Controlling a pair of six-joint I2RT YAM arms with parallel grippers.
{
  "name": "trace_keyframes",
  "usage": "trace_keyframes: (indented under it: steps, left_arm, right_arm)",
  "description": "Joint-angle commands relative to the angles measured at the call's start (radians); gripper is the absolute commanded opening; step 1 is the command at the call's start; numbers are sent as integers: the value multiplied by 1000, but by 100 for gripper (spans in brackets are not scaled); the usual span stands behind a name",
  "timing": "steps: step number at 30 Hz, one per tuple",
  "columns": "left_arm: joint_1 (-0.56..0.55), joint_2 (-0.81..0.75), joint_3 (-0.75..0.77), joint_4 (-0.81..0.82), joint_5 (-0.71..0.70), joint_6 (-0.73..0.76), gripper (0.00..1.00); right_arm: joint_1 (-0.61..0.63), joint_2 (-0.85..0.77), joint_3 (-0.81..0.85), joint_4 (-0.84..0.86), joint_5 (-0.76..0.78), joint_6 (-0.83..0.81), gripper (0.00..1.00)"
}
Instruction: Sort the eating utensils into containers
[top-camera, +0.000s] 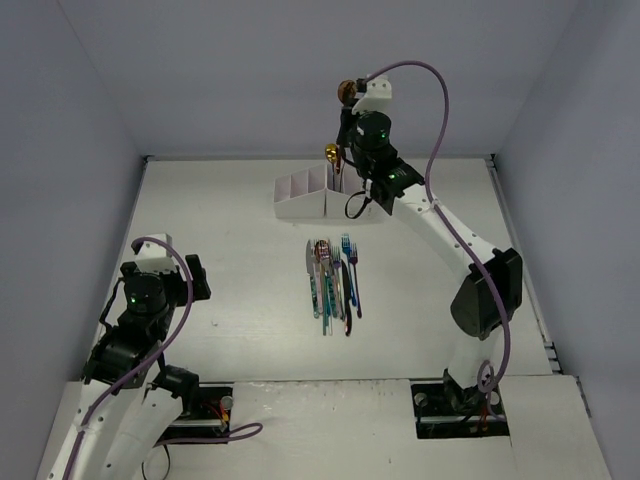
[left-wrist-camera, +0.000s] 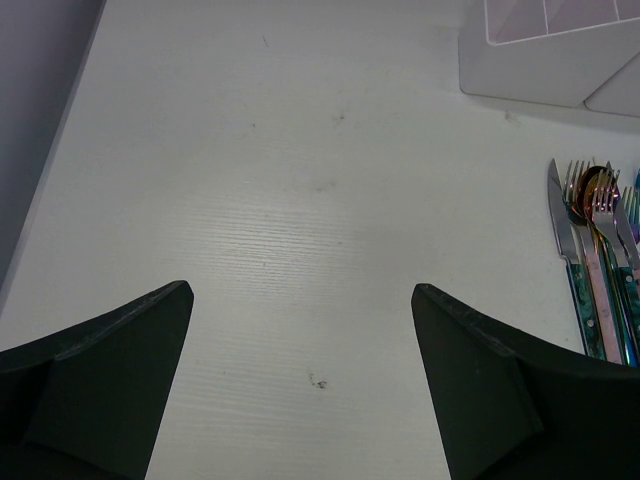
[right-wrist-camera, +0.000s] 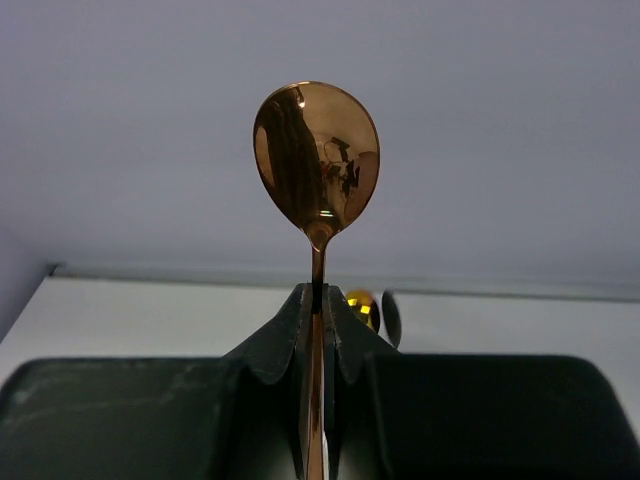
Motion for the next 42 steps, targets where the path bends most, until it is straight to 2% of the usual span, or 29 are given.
trace_keyframes:
  steps: [1, 6, 14, 21, 27, 30, 33, 39, 42]
  left_arm:
    - [-3, 11, 6, 69, -15, 11, 90]
    - [-3, 10, 4, 72, -10, 9, 90]
    - [-3, 11, 6, 77, -1, 10, 90]
    - [-3, 6, 6, 78, 1, 10, 90]
    - [-3, -4, 3, 77, 3, 11, 90]
    - [-3, -14, 1, 77, 2, 11, 90]
    - [-4, -14, 0, 77, 4, 10, 90]
    - [-3, -3, 2, 76, 4, 14, 90]
    - [-3, -3, -1, 75, 5, 14, 90]
  right_arm:
    - [-41, 101, 16, 325, -8, -87, 0]
    - [-70, 226, 42, 441, -9, -107, 0]
    - [-78, 346, 29, 490, -37, -81, 0]
    - [-68, 312, -78, 508, -36, -58, 8]
    - [-53, 223, -170, 486, -45, -51, 19]
    - [-32, 126, -225, 453, -38, -49, 27]
    - [-9, 44, -269, 363, -27, -44, 32]
    - [51, -92, -294, -32, 23, 18, 34]
    - [90, -167, -403, -179, 29, 81, 37]
